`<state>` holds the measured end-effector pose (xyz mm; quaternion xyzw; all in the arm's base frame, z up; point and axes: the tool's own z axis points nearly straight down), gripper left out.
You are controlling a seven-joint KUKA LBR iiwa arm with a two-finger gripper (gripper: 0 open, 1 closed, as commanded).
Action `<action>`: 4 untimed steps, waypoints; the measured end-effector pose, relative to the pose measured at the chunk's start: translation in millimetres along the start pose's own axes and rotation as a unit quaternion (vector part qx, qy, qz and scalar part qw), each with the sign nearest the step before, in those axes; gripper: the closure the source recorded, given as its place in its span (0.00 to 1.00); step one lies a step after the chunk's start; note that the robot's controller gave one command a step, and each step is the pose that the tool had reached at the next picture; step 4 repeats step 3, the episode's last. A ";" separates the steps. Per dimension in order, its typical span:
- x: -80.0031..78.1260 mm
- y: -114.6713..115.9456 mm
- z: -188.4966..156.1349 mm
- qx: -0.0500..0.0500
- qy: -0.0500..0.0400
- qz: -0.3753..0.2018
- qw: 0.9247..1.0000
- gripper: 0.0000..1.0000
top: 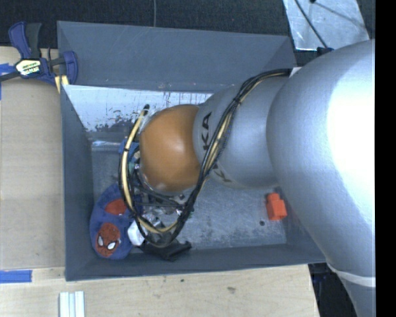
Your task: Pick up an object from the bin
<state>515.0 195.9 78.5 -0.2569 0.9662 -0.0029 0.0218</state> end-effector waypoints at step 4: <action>-14.9 18.6 -121.8 -0.009 0.013 -0.102 0.995 1.00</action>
Offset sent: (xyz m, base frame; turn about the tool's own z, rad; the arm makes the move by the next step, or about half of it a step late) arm -0.0291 0.0390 -0.0085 -0.2793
